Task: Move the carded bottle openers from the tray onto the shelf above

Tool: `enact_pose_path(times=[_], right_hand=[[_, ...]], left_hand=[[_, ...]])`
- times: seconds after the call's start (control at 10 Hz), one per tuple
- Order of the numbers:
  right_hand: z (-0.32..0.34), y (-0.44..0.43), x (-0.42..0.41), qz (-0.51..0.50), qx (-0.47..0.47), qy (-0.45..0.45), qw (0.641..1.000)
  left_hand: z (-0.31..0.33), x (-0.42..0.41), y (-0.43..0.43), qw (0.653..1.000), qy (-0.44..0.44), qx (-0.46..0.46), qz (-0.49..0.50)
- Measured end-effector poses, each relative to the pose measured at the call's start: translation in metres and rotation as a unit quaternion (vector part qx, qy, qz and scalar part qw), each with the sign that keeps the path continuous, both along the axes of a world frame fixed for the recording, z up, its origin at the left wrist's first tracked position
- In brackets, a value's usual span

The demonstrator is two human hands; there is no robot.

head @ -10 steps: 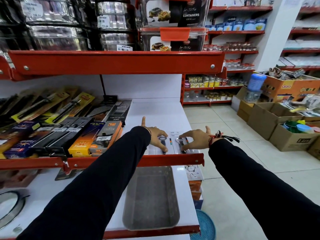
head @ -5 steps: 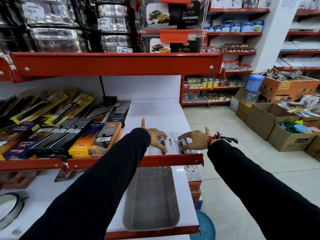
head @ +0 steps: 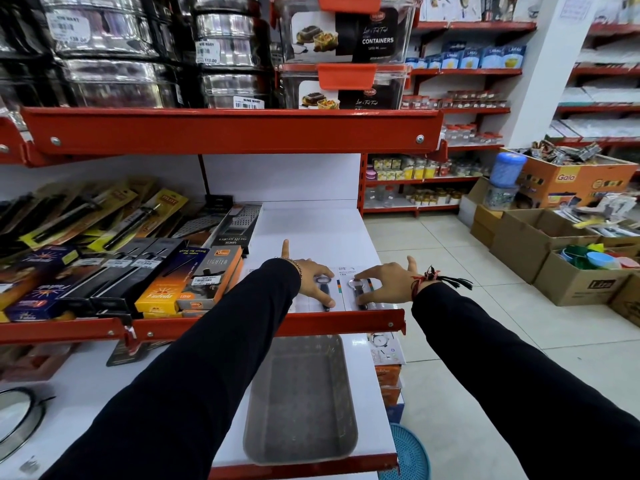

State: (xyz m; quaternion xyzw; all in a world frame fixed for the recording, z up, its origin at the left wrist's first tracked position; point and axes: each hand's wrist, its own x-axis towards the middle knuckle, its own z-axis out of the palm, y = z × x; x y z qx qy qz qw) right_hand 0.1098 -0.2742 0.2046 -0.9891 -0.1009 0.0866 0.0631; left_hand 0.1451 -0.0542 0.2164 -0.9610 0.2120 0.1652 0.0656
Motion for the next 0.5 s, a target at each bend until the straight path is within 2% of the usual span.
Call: enact_pose_path(times=[0.2,0.3,0.4,0.5], right_hand=[[-0.004,0.001,-0.009,0.011,0.003,-0.018,1.000],[-0.001,0.004,-0.023,0.020,0.026,-0.080,0.996],[0.007,0.005,-0.035,0.039,0.033,-0.178,0.983],[0.023,0.012,-0.055,0.064,0.084,-0.352,0.930]], left_hand=[[0.000,-0.009,0.001,1.000,-0.012,-0.027,0.004],[0.005,-0.024,0.005,0.998,-0.032,-0.043,0.015],[0.015,-0.040,0.011,0.993,-0.065,-0.100,0.023],[0.031,-0.068,0.014,0.955,-0.186,-0.231,0.001]])
